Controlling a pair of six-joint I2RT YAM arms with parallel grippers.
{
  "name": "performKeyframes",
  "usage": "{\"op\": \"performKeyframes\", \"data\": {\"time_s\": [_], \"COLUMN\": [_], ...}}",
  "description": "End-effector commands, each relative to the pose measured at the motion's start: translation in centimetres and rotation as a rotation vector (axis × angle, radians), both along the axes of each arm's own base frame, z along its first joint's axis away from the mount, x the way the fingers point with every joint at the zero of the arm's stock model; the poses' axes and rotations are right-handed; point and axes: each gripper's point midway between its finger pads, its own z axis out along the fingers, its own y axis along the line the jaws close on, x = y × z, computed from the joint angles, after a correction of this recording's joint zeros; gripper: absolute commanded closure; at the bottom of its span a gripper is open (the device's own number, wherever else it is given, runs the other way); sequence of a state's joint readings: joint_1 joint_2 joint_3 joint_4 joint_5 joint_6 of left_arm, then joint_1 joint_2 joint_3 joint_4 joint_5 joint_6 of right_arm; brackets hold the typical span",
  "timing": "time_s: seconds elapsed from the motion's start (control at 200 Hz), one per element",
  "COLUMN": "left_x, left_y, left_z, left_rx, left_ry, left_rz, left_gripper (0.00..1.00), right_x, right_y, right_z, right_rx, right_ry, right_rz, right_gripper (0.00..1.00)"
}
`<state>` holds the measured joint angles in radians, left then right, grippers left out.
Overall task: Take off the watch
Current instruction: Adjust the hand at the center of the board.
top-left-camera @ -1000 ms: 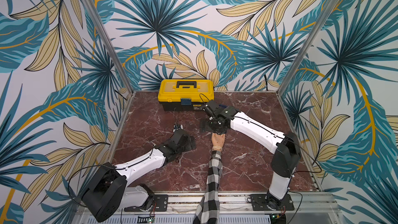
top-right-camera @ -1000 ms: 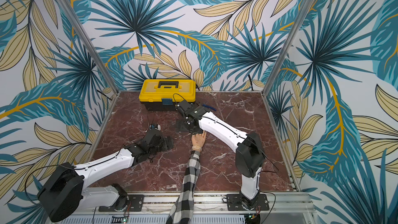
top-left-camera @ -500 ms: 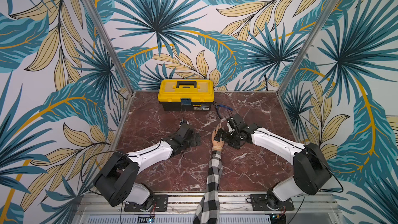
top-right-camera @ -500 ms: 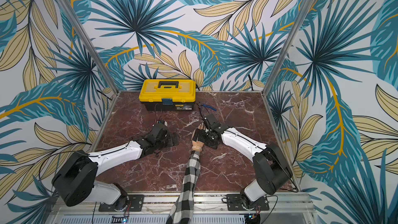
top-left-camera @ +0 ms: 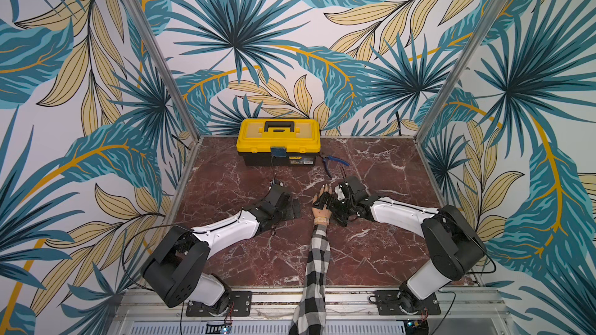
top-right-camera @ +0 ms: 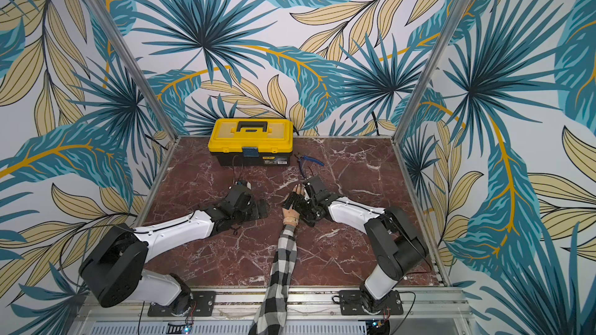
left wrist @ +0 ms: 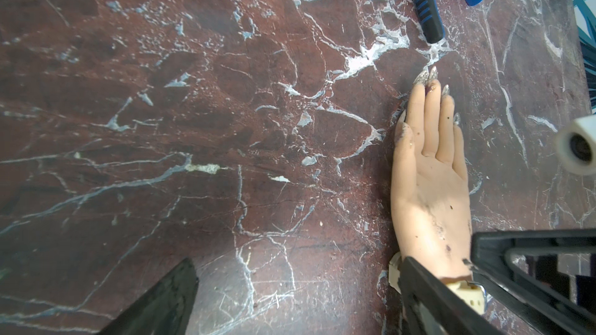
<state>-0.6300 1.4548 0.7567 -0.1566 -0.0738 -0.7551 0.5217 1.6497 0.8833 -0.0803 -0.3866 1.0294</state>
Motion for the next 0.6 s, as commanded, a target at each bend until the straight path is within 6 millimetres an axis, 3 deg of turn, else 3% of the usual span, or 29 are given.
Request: {"op": "performKeyframes", "data": {"time_s": [0.0,0.35,0.596], "left_x": [0.9,1.0,0.9], "left_y": [-0.2,-0.6,-1.4], "left_z": [0.8,0.6,-0.2], "left_rx": [-0.001,-0.002,-0.028], "left_ry": [-0.02,-0.011,0.032], "left_rz": [0.006,-0.003,-0.014], "left_gripper": [0.01,0.01,0.01], "right_x": [1.0,1.8,1.1], "right_y": [1.4,3.6,1.3], "right_z": [1.0,1.1,1.2], "right_rx": [0.061,0.072,-0.052], "right_ry": [-0.021,-0.017,-0.044], "right_rz": [0.007,0.041,0.041], "right_gripper": [0.0,0.0,0.0]}}
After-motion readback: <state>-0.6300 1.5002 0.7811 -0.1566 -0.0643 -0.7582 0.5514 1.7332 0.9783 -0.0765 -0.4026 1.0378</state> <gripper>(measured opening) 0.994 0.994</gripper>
